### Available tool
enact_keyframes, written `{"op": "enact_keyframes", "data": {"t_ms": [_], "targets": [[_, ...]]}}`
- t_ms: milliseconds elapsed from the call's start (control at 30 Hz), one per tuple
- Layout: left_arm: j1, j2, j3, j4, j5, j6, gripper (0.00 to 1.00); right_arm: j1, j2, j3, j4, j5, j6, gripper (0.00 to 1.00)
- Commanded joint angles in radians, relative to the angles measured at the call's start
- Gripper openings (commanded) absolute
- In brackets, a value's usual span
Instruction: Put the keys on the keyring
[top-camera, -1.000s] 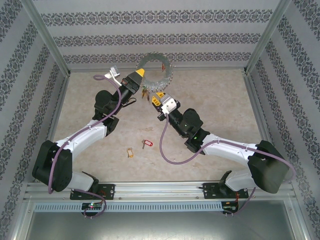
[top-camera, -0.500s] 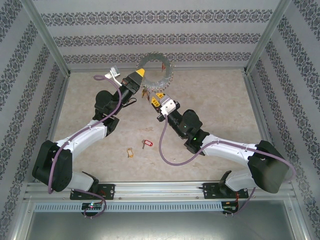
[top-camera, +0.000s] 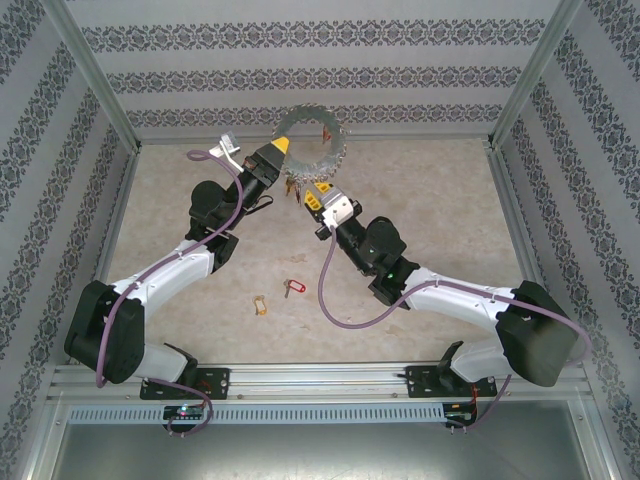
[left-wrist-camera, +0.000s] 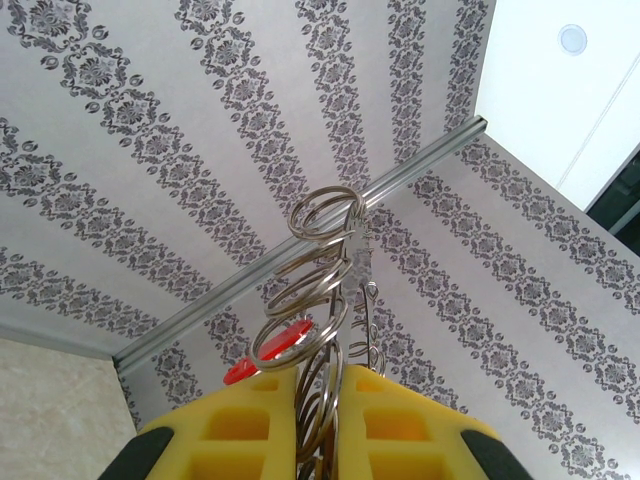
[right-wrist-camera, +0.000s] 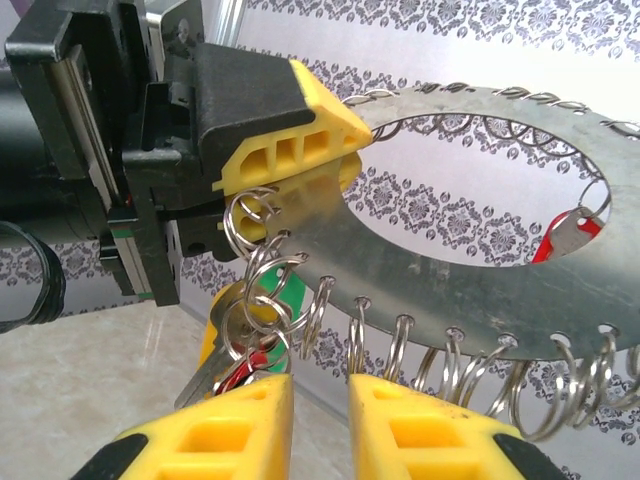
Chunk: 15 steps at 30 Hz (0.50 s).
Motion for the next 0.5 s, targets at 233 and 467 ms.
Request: {"op": "enact_keyframes", "data": {"t_ms": [233, 467], "targets": [[-0.019, -0.026, 0.006, 0.066, -0.011, -0.010, 0.00, -0.008, -0.009, -0.002, 0.036, 0.037, 0.004, 0.23], [-0.022, -0.027, 0.002, 0.066, -0.016, -0.012, 0.00, -0.007, 0.003, 0.026, 0.053, 0.044, 0.007, 0.22]]}}
